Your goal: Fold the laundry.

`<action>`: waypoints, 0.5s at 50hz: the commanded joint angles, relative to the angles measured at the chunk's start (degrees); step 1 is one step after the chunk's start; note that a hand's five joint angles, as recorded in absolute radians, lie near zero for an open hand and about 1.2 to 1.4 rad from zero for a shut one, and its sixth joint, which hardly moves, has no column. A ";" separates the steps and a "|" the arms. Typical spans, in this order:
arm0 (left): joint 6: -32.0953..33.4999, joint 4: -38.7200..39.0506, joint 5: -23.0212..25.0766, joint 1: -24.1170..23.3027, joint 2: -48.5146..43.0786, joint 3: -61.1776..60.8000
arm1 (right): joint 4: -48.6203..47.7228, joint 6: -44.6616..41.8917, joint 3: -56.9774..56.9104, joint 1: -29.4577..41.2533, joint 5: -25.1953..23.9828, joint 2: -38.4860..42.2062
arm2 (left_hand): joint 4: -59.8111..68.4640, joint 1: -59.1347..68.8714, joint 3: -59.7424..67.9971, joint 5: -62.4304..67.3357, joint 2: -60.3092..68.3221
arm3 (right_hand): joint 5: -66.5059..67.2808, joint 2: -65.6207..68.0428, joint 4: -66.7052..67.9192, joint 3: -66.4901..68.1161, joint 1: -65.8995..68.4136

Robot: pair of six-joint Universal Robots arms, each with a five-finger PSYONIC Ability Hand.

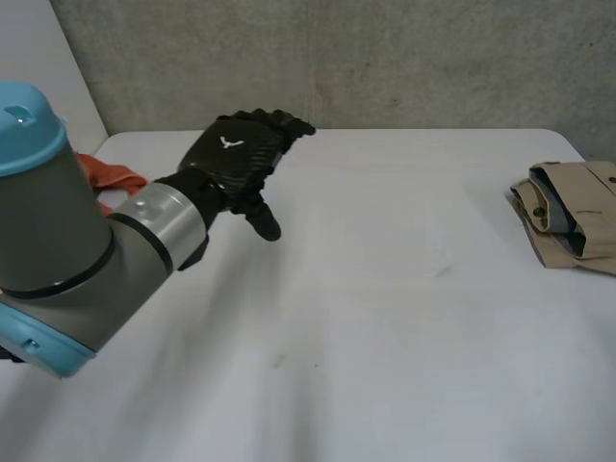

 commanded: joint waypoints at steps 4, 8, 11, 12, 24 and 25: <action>-0.03 0.17 0.16 6.58 2.07 -1.69 | -2.63 12.76 8.00 7.00 -5.50 -12.70 | -1.71 -0.54 -1.97 -2.73 -0.99 | -3.86 -2.40 -3.05 -2.20 -1.45; 0.76 1.83 0.34 10.88 2.51 -1.34 | -4.47 17.96 19.77 11.66 -15.34 -22.62 | -1.71 -0.54 -1.97 -2.73 -0.99 | -3.86 -2.40 -3.05 -2.20 -1.45; 0.85 4.73 0.51 15.45 2.16 -0.73 | -8.33 19.37 31.19 16.84 -22.82 -30.62 | -1.71 -0.54 -1.97 -2.73 -0.99 | -3.86 -2.40 -3.05 -2.20 -1.45; 0.93 5.61 0.60 16.59 1.89 -0.64 | -9.47 19.37 34.18 18.50 -24.31 -32.56 | -1.71 -0.54 -1.97 -2.73 -0.99 | -3.86 -2.40 -3.05 -2.20 -1.45; 12.50 10.19 4.28 31.01 -16.10 6.48 | -28.72 17.97 68.73 47.49 -26.26 -42.95 | -1.71 -0.54 -1.97 -2.73 -0.99 | -3.86 -2.40 -3.05 -2.20 -1.45; 14.71 10.27 4.73 31.80 -17.34 6.74 | -29.17 17.70 69.79 48.92 -25.91 -42.69 | -1.71 -0.54 -1.97 -2.73 -0.99 | -3.86 -2.40 -3.05 -2.20 -1.45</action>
